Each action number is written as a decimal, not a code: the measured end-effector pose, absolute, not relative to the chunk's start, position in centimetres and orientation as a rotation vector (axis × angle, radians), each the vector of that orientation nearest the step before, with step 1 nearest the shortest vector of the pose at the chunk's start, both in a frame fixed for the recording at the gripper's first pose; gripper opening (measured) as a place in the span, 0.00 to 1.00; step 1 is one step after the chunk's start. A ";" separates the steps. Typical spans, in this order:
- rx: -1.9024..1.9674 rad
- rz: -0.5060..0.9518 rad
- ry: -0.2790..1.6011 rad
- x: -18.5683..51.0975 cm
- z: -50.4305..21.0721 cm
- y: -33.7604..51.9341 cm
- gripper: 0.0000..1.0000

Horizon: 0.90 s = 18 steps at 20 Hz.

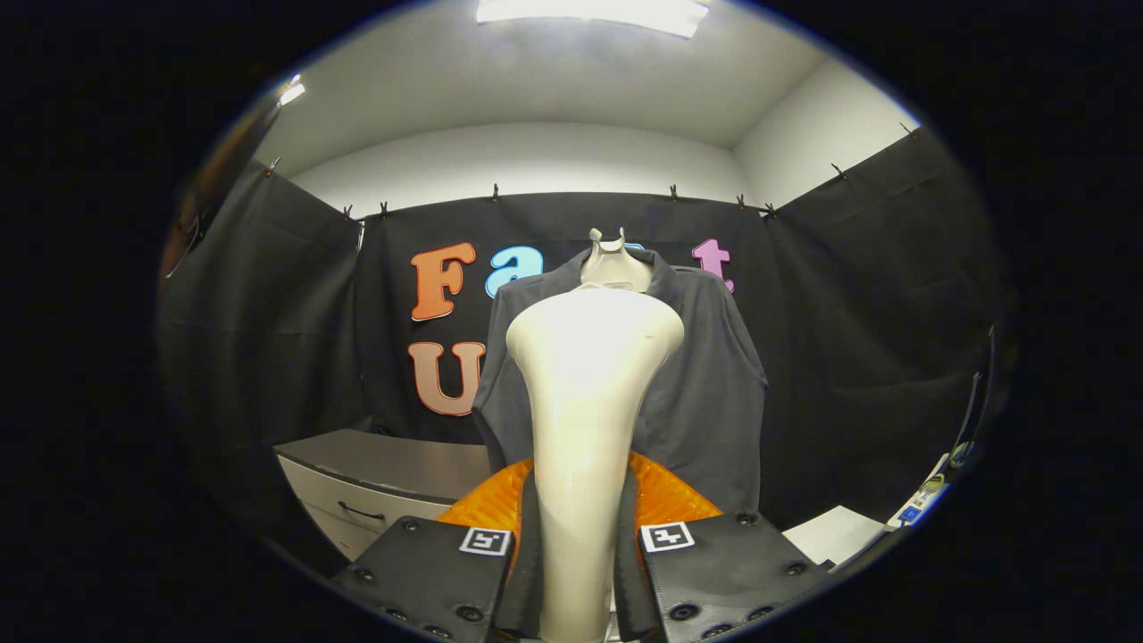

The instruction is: Iron the clothes twice with a garment steamer, once on the left side and once on the right side.

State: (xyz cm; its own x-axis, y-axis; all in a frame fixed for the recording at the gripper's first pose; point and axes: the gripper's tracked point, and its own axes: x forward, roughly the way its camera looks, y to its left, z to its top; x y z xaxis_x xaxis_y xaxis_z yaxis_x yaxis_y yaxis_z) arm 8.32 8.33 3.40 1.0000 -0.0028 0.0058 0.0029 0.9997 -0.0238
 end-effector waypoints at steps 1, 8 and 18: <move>-0.022 -0.004 -0.006 8.3 3.4 8.3 0.39; -0.017 -0.013 -0.005 8.1 3.3 8.1 0.39; -0.017 -0.012 -0.003 8.0 3.3 8.1 0.39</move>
State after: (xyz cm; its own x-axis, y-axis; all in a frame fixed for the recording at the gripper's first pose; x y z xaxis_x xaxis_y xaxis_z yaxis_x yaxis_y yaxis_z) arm 8.01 8.13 3.27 0.9999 -0.0124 0.0033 0.0125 0.9998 -0.0172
